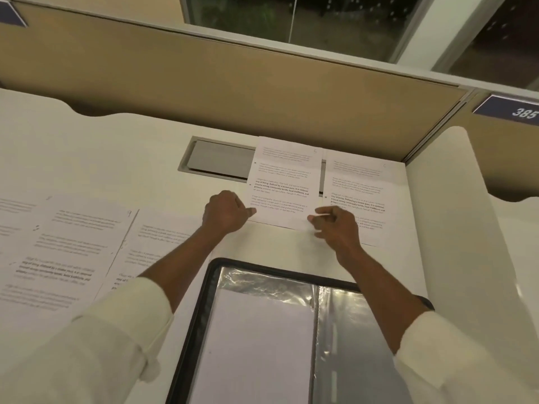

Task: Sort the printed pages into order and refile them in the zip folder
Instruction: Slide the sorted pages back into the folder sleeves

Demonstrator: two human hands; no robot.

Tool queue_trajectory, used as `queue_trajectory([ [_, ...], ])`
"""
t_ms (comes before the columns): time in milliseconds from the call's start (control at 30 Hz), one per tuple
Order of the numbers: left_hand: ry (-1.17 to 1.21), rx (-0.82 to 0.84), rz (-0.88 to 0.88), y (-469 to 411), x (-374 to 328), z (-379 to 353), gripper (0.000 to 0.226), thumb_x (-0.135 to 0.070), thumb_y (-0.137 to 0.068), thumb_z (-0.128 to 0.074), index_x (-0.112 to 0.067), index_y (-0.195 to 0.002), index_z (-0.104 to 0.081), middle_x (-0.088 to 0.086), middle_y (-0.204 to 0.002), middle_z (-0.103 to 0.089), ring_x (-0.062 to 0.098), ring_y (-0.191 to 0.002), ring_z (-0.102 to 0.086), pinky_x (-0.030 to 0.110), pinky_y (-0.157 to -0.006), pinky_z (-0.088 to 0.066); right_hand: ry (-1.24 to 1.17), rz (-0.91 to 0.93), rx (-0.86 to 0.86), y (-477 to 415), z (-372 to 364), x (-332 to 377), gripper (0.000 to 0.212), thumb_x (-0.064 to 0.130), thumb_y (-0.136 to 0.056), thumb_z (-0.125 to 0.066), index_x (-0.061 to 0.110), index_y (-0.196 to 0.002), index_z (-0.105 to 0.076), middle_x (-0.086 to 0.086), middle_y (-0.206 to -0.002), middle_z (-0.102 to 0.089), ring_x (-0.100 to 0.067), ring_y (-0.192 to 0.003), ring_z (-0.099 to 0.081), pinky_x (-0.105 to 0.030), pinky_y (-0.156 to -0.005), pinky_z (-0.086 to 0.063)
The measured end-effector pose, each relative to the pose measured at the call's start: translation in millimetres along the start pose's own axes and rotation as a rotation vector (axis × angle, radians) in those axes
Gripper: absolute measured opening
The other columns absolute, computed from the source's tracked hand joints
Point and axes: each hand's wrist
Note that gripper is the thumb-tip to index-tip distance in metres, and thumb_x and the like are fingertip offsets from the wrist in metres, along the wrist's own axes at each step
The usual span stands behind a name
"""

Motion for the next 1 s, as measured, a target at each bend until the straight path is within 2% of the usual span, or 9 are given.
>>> queue_trajectory([
  [167,0.005,-0.02,0.02,-47,-26,-11,0.042,-0.046,-0.086,-0.085,-0.006,-0.087,-0.07,0.01,-0.096,-0.077,0.029,-0.092,-0.073,0.032,-0.069,-0.052,0.034,0.014,-0.038,-45,-9,12,0.047,0.023,-0.083,-0.09,0.013,-0.123,-0.068,-0.009,-0.115,-0.067,-0.025,-0.102,-0.071,-0.039,-0.079,-0.066],
  [267,0.068,-0.086,0.074,-65,-40,-15,0.048,-0.046,-0.083,-0.086,-0.005,-0.096,-0.065,0.014,-0.106,-0.074,0.033,-0.104,-0.07,0.041,-0.087,-0.058,0.037,-0.008,-0.06,-68,-17,13,0.055,0.026,-0.079,-0.093,0.014,-0.126,-0.068,-0.009,-0.117,-0.068,-0.028,-0.101,-0.072,-0.047,-0.084,-0.065],
  [467,0.197,-0.077,0.221,-85,-51,-21,0.055,-0.046,-0.077,-0.089,-0.007,-0.109,-0.067,0.011,-0.119,-0.07,0.034,-0.116,-0.062,0.048,-0.096,-0.057,0.068,-0.096,-0.102,-91,-33,10,0.058,0.039,-0.063,-0.093,0.027,-0.113,-0.066,0.002,-0.108,-0.073,-0.027,-0.097,-0.074,-0.052,-0.087,-0.063],
  [600,0.405,0.0,0.361,-98,-46,-23,0.049,-0.028,-0.065,-0.099,-0.006,-0.093,-0.066,0.011,-0.107,-0.072,0.036,-0.105,-0.066,0.048,-0.098,-0.057,0.045,-0.125,-0.109,-90,-37,9,0.05,0.033,-0.067,-0.094,0.03,-0.105,-0.061,0.004,-0.107,-0.071,-0.03,-0.098,-0.075,-0.052,-0.085,-0.063],
  [700,0.551,0.09,0.424,-104,-37,-22,0.057,-0.013,-0.046,-0.102,-0.001,-0.093,-0.072,0.015,-0.098,-0.077,0.035,-0.086,-0.075,0.043,-0.088,-0.062,0.039,-0.128,-0.103,-89,-37,10,0.047,0.03,-0.07,-0.093,0.03,-0.103,-0.06,0.003,-0.109,-0.072,-0.028,-0.091,-0.076,-0.049,-0.084,-0.064],
  [800,0.587,0.061,0.425,-89,-41,-16,0.041,-0.008,-0.064,-0.099,-0.004,-0.087,-0.065,0.014,-0.095,-0.073,0.033,-0.084,-0.073,0.041,-0.085,-0.063,-0.005,-0.14,-0.067,-84,-33,13,0.049,0.02,-0.075,-0.092,0.021,-0.114,-0.062,-0.003,-0.105,-0.075,-0.022,-0.066,-0.068,-0.038,-0.07,-0.06],
  [867,0.551,0.012,0.394,-83,-39,-15,0.037,-0.01,-0.072,-0.096,-0.005,-0.089,-0.063,0.011,-0.095,-0.072,0.03,-0.086,-0.072,0.038,-0.08,-0.062,-0.025,-0.145,-0.048,-80,-30,13,0.048,0.016,-0.077,-0.091,0.018,-0.116,-0.063,-0.007,-0.097,-0.077,-0.02,-0.061,-0.065,-0.035,-0.065,-0.057],
  [933,0.516,-0.022,0.334,-79,-33,-15,0.033,-0.011,-0.076,-0.094,-0.003,-0.091,-0.066,0.011,-0.098,-0.073,0.028,-0.087,-0.071,0.033,-0.075,-0.06,-0.027,-0.153,-0.04,-74,-27,13,0.044,0.015,-0.079,-0.09,0.016,-0.115,-0.065,-0.01,-0.092,-0.077,-0.02,-0.062,-0.065,-0.039,-0.067,-0.061],
  [1000,0.514,0.006,0.276,-71,-28,-14,0.025,-0.009,-0.08,-0.091,-0.004,-0.094,-0.071,0.01,-0.103,-0.076,0.027,-0.091,-0.072,0.035,-0.082,-0.06,-0.025,-0.164,-0.029,-69,-26,11,0.04,0.015,-0.081,-0.089,0.015,-0.113,-0.066,-0.01,-0.088,-0.076,-0.02,-0.064,-0.066,-0.044,-0.073,-0.064],
])
Point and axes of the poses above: each hand's wrist, its own y-axis away from the middle knuckle, its own z-axis out of the back of the hand, x = y × z
